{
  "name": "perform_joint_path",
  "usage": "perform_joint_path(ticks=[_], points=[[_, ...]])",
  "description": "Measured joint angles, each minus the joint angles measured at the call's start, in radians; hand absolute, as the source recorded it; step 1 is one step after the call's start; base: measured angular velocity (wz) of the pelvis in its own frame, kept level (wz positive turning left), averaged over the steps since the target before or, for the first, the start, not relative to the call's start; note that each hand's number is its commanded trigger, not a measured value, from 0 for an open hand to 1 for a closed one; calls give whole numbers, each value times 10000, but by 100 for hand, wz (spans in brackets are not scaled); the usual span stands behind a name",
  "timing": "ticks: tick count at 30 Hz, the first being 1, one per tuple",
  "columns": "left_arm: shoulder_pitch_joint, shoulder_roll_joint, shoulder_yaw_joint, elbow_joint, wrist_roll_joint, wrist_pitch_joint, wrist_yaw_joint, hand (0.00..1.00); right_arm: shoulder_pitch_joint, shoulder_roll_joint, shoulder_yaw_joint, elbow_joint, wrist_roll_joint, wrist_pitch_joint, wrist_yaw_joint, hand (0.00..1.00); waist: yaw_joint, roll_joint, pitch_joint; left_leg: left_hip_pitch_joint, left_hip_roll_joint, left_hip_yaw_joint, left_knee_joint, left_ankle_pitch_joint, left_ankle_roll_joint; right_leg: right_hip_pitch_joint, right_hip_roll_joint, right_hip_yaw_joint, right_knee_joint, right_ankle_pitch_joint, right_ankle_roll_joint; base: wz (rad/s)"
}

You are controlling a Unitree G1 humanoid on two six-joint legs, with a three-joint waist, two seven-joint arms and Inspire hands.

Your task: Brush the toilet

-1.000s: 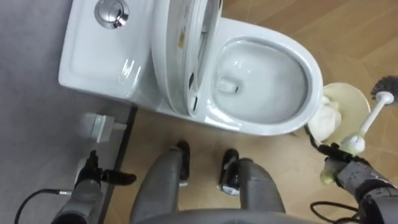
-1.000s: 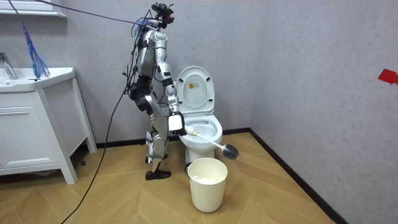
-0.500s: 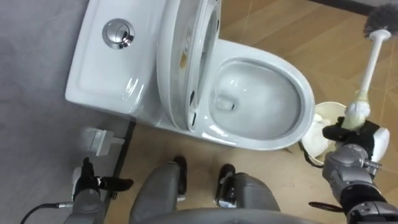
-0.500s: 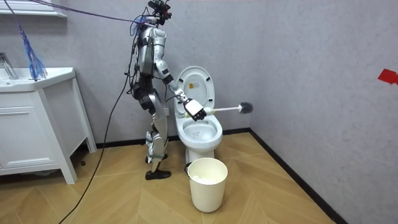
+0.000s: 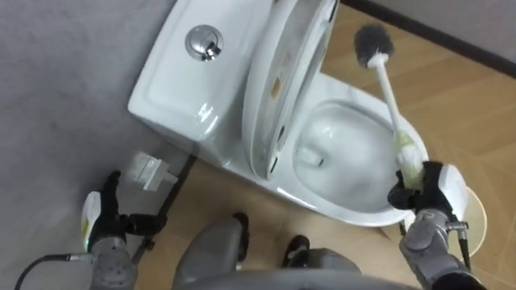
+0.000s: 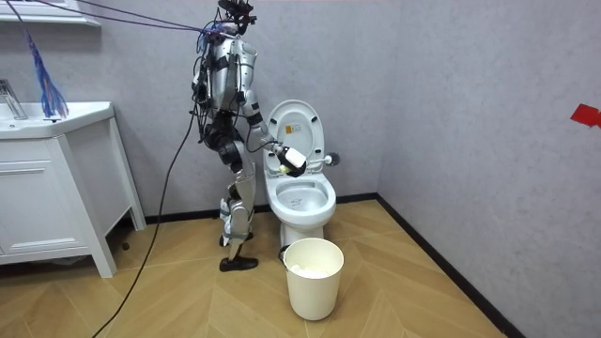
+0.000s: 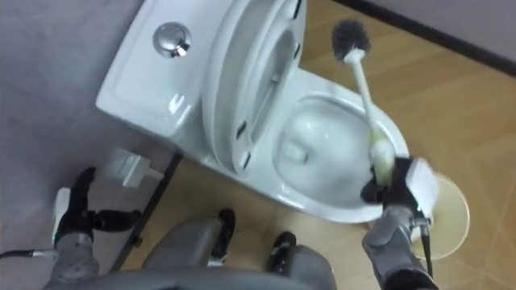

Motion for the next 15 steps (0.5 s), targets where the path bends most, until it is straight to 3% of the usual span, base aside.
perform_joint_path(ticks=[8, 10, 15], points=[[1263, -3, 334, -1721, 2116, -319, 419, 0, 905, -42, -275, 1757, 33, -402, 1334, 100, -69, 59, -36, 1551, -174, -438, -974, 114, -111, 1668, 19, -457, -970, -18, 65, 18], [1267, -11, 366, -1722, 2540, -409, 570, 0, 1039, -45, -434, 1983, 33, -477, 1558, 100, -97, 64, -72, 1799, -159, -453, -1128, 139, -154, 1909, 55, -474, -1098, -24, 68, 4], [1128, -10, 446, -2294, 3437, -728, 760, 0, 928, -28, -537, 2841, 48, -635, 2074, 100, -351, 19, -67, 2558, -158, -436, -1261, 162, -191, 2742, 119, -587, -1425, -29, 69, 10]])
